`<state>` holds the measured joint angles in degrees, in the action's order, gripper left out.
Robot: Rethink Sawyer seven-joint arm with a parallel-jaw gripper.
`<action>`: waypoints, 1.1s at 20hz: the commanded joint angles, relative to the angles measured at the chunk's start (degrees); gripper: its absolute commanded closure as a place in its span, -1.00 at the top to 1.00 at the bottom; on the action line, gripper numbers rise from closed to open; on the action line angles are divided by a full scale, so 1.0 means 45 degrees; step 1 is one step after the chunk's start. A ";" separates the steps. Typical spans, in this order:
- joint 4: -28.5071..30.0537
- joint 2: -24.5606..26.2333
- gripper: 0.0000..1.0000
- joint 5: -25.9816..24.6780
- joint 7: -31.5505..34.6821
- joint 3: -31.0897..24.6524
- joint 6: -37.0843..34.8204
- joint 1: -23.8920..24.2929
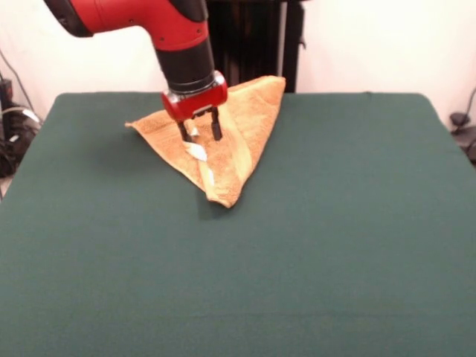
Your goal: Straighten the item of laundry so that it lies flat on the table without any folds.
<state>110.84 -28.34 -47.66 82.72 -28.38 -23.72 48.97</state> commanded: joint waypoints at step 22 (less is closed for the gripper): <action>0.0637 -0.2223 1.00 0.0703 -0.0094 -0.0237 -0.1695 -0.1261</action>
<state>113.94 -38.29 -46.84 82.72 -28.33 -24.58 45.62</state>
